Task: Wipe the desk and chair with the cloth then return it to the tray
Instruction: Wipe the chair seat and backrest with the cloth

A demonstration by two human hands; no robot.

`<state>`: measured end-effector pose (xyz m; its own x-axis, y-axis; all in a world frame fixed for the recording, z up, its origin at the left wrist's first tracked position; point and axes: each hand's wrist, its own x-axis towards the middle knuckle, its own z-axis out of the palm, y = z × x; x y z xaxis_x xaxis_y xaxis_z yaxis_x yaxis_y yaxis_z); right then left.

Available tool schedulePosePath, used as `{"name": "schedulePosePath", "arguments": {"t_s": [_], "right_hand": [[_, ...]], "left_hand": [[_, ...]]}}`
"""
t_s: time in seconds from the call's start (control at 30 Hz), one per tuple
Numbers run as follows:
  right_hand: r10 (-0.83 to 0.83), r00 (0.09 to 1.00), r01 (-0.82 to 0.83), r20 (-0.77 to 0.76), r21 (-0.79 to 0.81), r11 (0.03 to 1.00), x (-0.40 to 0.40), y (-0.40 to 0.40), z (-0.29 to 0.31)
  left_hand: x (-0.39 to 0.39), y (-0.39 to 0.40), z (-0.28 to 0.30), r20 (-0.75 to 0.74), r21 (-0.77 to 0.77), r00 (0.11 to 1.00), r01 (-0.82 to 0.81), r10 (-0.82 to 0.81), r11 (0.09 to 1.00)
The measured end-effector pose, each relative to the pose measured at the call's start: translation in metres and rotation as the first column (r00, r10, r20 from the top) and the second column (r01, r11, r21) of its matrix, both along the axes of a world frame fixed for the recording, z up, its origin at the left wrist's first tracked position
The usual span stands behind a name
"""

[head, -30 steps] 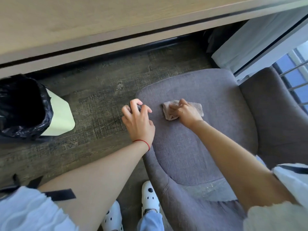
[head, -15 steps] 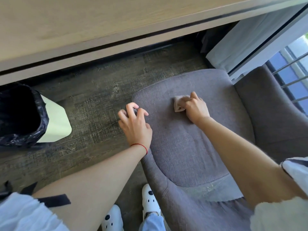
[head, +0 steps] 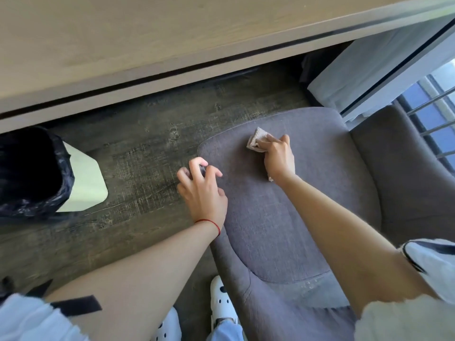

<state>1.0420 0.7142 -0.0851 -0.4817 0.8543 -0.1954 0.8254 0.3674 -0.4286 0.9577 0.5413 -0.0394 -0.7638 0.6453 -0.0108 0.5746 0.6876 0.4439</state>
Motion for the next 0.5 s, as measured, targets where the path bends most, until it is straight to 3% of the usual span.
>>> {"name": "schedulePosePath", "arguments": {"t_s": [0.07,0.23,0.33,0.43,0.5], "right_hand": [[0.020,1.000,-0.019,0.015,-0.058,0.998,-0.014,-0.007,-0.006],[0.351,0.913,-0.308,0.209,-0.210,0.928,0.008,-0.031,-0.011],[0.381,0.886,-0.353,0.264,-0.151,0.924,0.025,-0.017,0.005],[0.359,0.907,-0.365,0.221,-0.012,0.931,0.020,-0.010,0.013],[0.342,0.913,-0.339,0.223,-0.054,0.939,0.012,-0.022,0.010]], "left_hand": [[0.000,0.000,-0.002,-0.013,-0.002,1.000,0.004,-0.004,1.000],[-0.001,-0.002,-0.001,-0.010,-0.029,1.000,0.007,-0.007,1.000],[0.000,-0.002,0.000,-0.022,-0.039,1.000,0.012,-0.012,0.999],[-0.001,0.000,0.000,-0.031,-0.041,0.999,0.010,-0.011,0.999],[0.000,0.000,0.000,-0.051,-0.058,0.999,0.005,-0.008,0.998]]}}
